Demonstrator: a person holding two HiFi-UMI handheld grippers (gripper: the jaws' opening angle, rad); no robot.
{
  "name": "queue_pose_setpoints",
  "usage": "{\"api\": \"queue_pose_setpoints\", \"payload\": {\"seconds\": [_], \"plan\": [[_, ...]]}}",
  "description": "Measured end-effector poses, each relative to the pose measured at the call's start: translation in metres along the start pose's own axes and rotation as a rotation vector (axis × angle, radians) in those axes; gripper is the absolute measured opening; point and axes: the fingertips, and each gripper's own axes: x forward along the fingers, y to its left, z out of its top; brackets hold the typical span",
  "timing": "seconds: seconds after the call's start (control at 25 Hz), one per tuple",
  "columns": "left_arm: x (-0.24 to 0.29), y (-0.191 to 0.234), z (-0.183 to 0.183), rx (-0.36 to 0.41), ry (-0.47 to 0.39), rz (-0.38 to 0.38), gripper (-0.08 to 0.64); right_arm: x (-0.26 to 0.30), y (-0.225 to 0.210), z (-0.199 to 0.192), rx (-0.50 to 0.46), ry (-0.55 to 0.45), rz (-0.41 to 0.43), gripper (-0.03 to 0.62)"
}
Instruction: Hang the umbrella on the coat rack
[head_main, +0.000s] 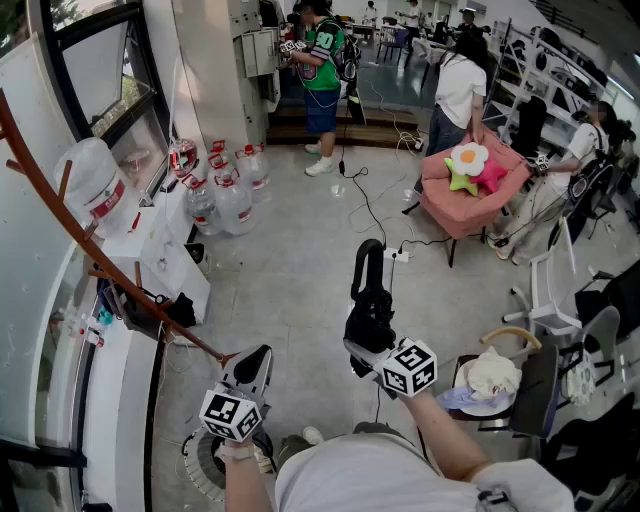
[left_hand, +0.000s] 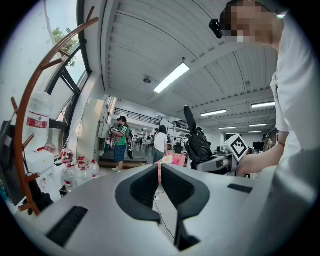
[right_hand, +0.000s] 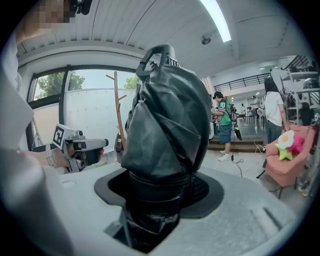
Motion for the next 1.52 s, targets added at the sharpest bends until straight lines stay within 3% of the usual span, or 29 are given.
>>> {"api": "queue_pose_setpoints", "payload": {"seconds": [0.52,0.8,1.08,1.24,1.52], "plan": [[-0.006,0.058,-0.011,-0.035,0.007,-0.009,0.002,0.053,0.001,0.003,0.064,-0.003,-0.025,0.264],[0.026,0.093,-0.014,-0.049,0.034,0.025,0.002,0.098,-0.039,0.013,0.099,0.009,-0.014,0.264],[0.097,0.145,-0.004,-0.060,0.027,0.105,0.002,0.166,-0.119,0.033,0.107,0.029,0.043,0.264],[0.140,0.184,0.013,-0.088,0.004,0.166,0.002,0.212,-0.158,0.052,0.066,0.071,0.096,0.264],[0.197,0.230,0.029,-0.086,0.009,0.325,0.002,0.288,-0.203,0.088,0.015,0.125,0.266,0.264]]}}
